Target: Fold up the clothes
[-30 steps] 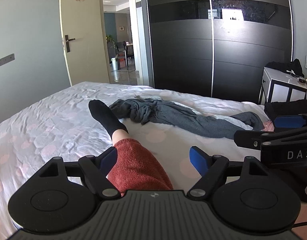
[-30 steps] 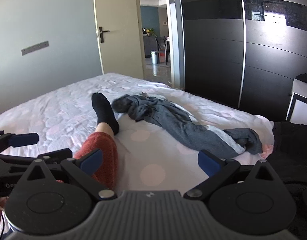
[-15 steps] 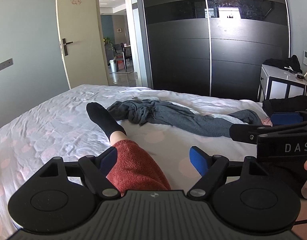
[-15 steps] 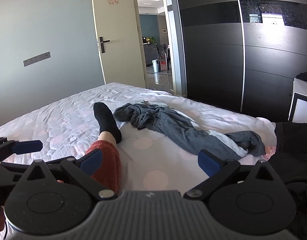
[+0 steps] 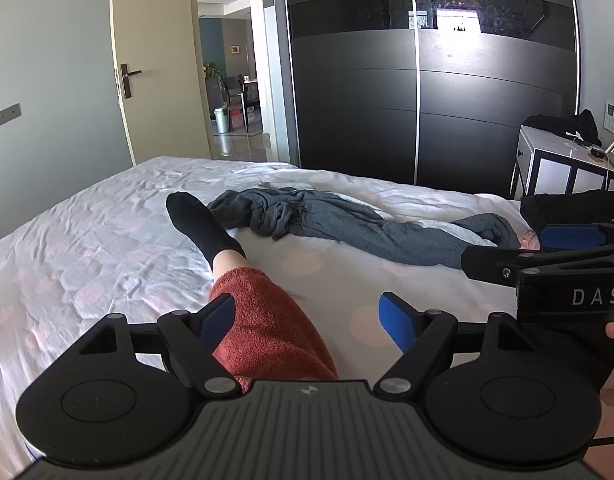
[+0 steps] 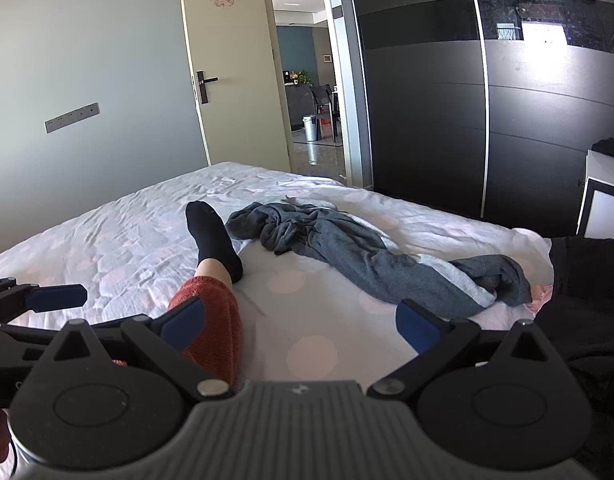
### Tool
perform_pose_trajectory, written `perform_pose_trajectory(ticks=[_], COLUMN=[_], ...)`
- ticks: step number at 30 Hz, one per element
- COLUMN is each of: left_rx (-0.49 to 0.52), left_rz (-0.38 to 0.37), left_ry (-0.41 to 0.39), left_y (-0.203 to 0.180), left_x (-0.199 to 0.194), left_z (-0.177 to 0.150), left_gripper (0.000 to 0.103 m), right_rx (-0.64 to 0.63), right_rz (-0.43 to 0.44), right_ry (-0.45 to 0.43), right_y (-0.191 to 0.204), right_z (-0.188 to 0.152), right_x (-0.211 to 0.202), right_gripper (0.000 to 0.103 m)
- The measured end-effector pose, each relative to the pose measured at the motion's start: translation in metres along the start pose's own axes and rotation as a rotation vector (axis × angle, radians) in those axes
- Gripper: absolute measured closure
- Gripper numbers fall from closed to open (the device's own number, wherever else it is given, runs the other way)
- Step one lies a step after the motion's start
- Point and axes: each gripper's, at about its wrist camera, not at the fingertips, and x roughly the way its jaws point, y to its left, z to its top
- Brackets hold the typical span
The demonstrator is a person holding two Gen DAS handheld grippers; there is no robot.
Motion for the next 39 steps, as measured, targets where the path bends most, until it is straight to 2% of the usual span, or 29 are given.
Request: perform_pose_trajectory(ticks=[13, 39], left_rx=[-0.018, -0.034], left_rz=[-0.006, -0.011], left_ry=[0.064, 0.090], left_y=[0.000, 0.000], left_x=[0.009, 0.014], left_z=[-0.005, -0.006], left_gripper=[0.010, 0.010], right_rx=[-0.135, -0.112], right_rz=[-0.074, -0.089], right_ry=[0.018, 0.008], right_y=[0.009, 0.000], right_z=[-0.005, -0.006], right_x=[0.001, 0.008], right_gripper=[0.000, 0.001])
